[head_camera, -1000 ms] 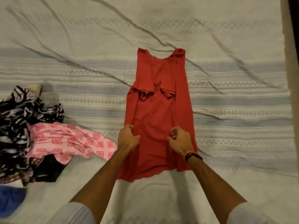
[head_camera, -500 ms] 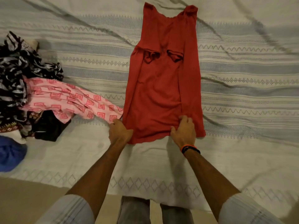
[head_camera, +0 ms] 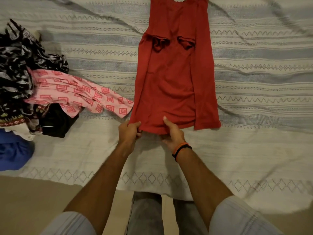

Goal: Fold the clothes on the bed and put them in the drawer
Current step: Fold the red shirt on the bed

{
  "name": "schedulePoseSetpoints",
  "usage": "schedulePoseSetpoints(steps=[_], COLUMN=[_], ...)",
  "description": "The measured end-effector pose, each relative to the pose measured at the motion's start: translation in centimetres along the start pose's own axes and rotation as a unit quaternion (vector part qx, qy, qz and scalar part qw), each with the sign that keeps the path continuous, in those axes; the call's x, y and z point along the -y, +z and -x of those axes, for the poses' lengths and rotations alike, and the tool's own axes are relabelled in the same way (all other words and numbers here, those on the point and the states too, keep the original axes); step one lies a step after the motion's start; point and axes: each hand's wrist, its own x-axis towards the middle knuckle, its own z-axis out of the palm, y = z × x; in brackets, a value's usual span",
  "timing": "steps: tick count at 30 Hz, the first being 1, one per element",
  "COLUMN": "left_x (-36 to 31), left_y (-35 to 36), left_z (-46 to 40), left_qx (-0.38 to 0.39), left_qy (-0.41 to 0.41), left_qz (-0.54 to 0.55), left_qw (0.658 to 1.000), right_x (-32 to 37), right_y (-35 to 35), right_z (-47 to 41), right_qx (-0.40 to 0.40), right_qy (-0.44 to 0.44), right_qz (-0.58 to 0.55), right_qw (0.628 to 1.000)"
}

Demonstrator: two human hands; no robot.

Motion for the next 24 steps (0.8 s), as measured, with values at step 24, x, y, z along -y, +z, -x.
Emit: schedulePoseSetpoints(steps=[24], left_x=[4.3], left_y=[2.6], left_z=[0.3], left_qx=[-0.115], left_qy=[0.0], left_qz=[0.111], left_qw=[0.987], right_x=[7.8], right_y=[-12.2], right_z=[-2.0], right_qx=[-0.243], right_qy=[-0.463], right_qz=[0.486], right_qw=[0.7])
